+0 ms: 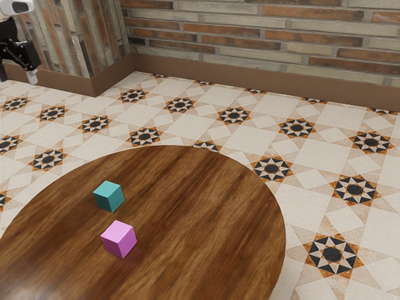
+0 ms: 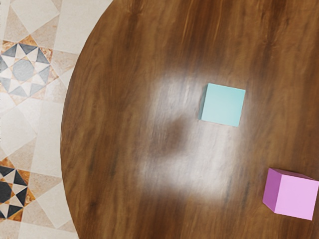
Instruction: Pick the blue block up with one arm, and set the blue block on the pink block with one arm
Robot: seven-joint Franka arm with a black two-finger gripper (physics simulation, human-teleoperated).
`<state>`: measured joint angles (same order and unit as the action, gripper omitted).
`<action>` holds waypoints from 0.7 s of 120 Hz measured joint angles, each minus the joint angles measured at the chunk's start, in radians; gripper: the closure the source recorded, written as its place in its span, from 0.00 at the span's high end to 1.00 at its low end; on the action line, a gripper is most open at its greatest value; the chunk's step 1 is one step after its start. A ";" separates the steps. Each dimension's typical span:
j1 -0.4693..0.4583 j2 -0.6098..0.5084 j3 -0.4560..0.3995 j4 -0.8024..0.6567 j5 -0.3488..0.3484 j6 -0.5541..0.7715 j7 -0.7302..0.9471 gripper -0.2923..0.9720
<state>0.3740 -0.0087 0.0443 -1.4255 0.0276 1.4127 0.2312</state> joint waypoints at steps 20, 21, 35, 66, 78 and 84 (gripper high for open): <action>-0.009 0.001 0.015 0.000 -0.009 0.000 0.003 0.77; -0.010 0.002 0.015 0.000 -0.009 0.000 0.003 0.77; -0.027 0.000 0.029 0.096 -0.022 -0.019 0.004 0.77; -0.190 0.232 0.262 0.045 -0.047 0.089 0.026 0.77; -0.178 0.321 0.277 -0.043 -0.077 0.208 0.039 0.77; -0.176 0.373 0.278 -0.069 -0.093 0.267 0.046 0.77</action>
<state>0.1979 0.3644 0.3226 -1.4941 -0.0651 1.6793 0.2768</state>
